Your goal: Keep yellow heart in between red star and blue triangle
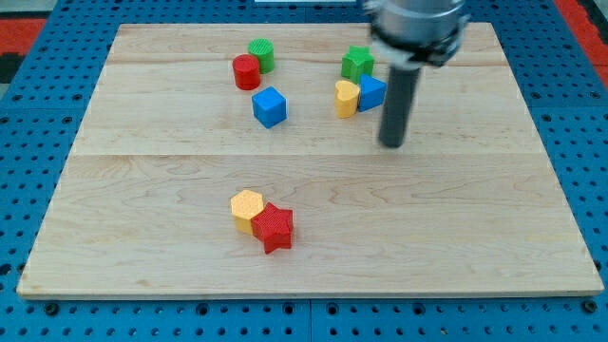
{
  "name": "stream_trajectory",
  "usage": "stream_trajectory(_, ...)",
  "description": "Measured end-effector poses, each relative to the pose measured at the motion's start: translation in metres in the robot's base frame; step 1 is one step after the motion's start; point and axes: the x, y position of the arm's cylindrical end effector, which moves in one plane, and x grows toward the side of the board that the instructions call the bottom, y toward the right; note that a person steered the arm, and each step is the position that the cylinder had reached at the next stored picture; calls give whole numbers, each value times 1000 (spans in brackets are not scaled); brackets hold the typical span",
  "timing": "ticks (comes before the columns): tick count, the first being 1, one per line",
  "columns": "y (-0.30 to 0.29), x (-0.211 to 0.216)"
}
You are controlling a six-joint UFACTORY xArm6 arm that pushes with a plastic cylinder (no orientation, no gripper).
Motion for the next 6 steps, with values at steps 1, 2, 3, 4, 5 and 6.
stream_trajectory(1, 0, -78)
stream_trajectory(2, -68, -86)
stream_trajectory(3, -118, -47)
stream_trajectory(4, -126, -34)
stream_trajectory(5, -120, -62)
stream_trajectory(6, -100, -33)
